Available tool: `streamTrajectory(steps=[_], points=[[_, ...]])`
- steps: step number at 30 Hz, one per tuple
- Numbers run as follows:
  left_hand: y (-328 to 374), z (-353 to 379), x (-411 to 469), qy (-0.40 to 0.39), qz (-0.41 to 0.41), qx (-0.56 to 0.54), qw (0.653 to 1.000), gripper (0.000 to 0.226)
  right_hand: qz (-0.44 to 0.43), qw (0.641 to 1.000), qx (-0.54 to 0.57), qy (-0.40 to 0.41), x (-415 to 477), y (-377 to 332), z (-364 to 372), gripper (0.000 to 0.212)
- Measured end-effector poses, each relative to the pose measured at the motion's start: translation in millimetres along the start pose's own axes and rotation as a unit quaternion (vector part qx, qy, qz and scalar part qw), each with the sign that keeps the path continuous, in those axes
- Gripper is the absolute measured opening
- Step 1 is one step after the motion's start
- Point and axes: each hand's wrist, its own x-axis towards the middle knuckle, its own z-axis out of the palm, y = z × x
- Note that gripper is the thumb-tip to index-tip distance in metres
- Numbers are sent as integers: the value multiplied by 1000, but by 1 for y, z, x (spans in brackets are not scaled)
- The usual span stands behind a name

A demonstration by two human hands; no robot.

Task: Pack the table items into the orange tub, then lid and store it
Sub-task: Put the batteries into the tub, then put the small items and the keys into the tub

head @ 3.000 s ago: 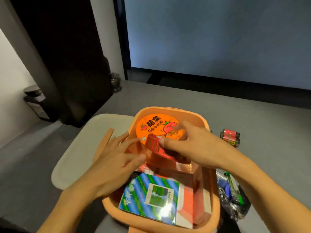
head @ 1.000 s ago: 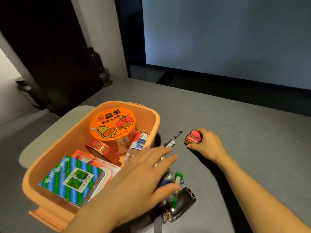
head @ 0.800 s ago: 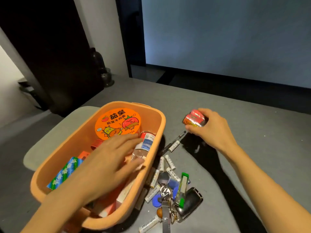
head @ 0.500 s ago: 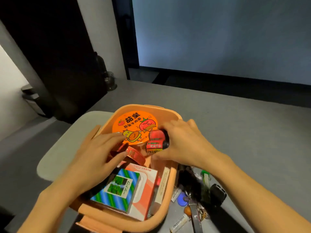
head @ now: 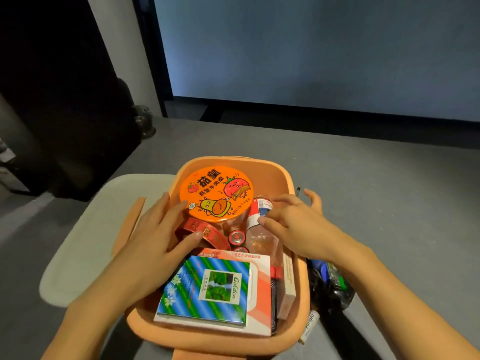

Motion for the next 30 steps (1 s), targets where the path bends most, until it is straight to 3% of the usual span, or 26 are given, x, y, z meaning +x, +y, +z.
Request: streamTrajectory(steps=[4, 7, 10, 14, 17, 21, 25, 27, 30], points=[[12, -6, -2, 0, 27, 35, 999, 86, -19, 985, 104, 138, -11, 6, -9, 26], [41, -8, -4, 21, 61, 38, 997, 83, 38, 968, 135, 207, -31, 34, -18, 31], [88, 4, -13, 21, 148, 1, 989, 73, 108, 971, 121, 176, -57, 78, -17, 34], [153, 43, -31, -34, 234, -71, 969, 65, 154, 975, 129, 94, -89, 127, 1, 43], [185, 76, -39, -60, 221, -45, 972, 68, 161, 970, 177, 42, -100, 150, 15, 47], [202, 95, -39, -3, 136, 55, 989, 69, 124, 970, 207, -5, -100, 161, 22, 56], [218, 91, -44, 7, 91, 56, 994, 68, 73, 978, 191, -32, -90, 148, 31, 74], [222, 95, -49, 53, 97, 53, 992, 65, 59, 984, 163, -34, -83, 135, 43, 83], [225, 108, -53, 41, 101, -22, 994, 65, 80, 981, 176, -7, -74, 129, 56, 77]])
